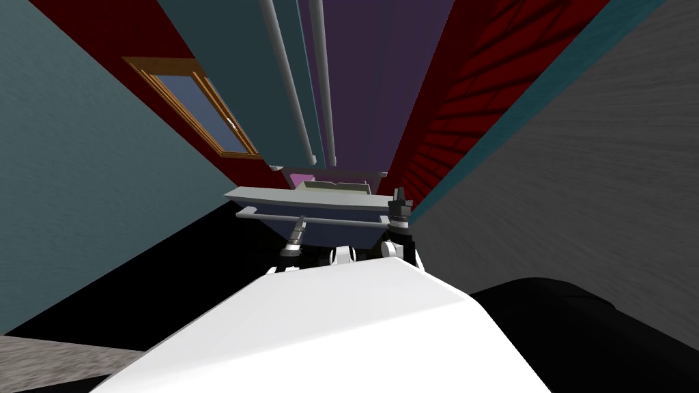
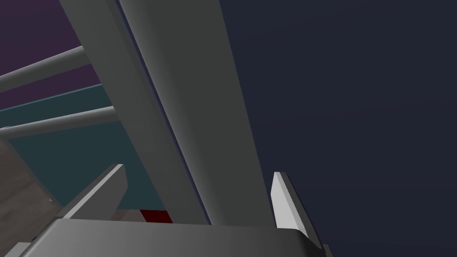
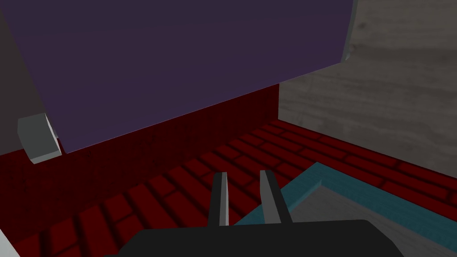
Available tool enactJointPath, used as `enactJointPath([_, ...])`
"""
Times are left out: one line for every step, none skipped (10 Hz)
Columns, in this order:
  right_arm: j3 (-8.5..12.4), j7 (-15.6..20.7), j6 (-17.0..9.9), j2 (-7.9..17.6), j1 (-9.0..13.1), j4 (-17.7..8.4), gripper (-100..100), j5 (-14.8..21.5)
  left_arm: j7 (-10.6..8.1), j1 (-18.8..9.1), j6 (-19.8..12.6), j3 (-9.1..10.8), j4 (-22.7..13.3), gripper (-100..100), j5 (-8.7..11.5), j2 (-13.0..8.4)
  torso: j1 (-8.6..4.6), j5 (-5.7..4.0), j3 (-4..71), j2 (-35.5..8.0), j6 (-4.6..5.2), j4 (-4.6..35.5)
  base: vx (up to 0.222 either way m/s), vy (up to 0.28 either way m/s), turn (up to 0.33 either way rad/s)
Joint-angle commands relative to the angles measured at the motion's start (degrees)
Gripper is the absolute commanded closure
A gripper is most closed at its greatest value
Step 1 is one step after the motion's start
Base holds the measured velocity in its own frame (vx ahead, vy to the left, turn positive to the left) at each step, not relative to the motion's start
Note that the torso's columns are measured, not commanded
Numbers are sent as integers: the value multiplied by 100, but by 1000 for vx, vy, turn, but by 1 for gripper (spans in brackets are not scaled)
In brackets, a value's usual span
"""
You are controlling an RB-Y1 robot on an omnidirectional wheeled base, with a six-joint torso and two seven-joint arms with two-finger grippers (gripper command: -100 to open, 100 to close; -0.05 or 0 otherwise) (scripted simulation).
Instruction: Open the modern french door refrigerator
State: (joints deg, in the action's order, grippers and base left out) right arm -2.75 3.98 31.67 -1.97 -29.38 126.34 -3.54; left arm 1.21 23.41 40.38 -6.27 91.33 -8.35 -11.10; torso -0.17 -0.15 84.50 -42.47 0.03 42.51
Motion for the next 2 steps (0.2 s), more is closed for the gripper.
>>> enactJointPath([0,0,0,0,0,0,0,0,-1,8,-10,0,-11,0,0,-1,4,5,4,10,0,-8,0,0,0])
enactJointPath([0,0,0,0,0,0,0,0,-1,13,-16,1,-17,0,0,-2,8,8,6,14,0,-14,0,0,0])
